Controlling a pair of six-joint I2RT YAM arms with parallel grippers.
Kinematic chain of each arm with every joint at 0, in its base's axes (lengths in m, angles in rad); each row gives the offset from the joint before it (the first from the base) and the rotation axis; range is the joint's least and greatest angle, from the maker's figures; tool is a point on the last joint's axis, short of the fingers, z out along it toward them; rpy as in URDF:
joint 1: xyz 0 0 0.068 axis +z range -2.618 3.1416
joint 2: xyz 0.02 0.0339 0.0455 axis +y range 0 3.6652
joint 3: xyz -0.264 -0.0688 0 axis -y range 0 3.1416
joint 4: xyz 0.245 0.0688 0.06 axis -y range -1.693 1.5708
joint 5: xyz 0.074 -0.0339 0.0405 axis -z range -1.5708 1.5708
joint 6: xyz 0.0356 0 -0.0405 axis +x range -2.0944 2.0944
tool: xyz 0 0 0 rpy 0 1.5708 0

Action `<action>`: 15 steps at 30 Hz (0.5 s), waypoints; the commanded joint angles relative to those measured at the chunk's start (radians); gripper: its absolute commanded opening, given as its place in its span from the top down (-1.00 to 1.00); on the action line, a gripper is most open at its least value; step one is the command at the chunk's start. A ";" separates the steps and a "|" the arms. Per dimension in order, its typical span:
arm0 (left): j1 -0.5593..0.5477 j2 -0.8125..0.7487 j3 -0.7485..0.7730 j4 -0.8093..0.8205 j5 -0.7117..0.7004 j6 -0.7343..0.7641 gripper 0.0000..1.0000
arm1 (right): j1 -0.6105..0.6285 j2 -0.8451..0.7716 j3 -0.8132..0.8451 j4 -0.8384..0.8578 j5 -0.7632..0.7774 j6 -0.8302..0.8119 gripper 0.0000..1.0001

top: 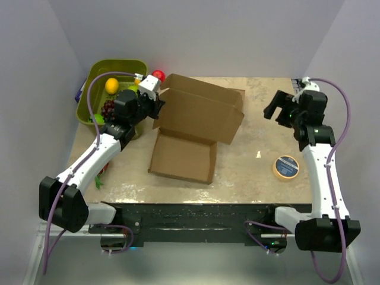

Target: Fold the paper box

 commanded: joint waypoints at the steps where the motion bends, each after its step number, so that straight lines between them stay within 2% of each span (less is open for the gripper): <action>1: 0.000 -0.040 -0.005 0.064 -0.095 -0.063 1.00 | -0.057 0.030 -0.155 -0.110 0.171 0.138 -0.98; 5: 0.000 -0.060 -0.006 0.068 -0.073 -0.083 1.00 | -0.069 0.030 -0.265 -0.119 0.248 0.249 -0.98; 10: 0.003 -0.062 -0.011 0.064 -0.113 -0.061 1.00 | -0.069 0.136 -0.259 -0.209 0.394 0.300 -0.98; 12: 0.014 -0.062 -0.008 0.056 -0.122 -0.061 1.00 | -0.071 0.152 -0.275 -0.208 0.472 0.314 -0.96; 15: 0.041 -0.068 -0.008 0.064 -0.095 -0.087 1.00 | -0.071 0.188 -0.319 -0.181 0.498 0.339 -0.91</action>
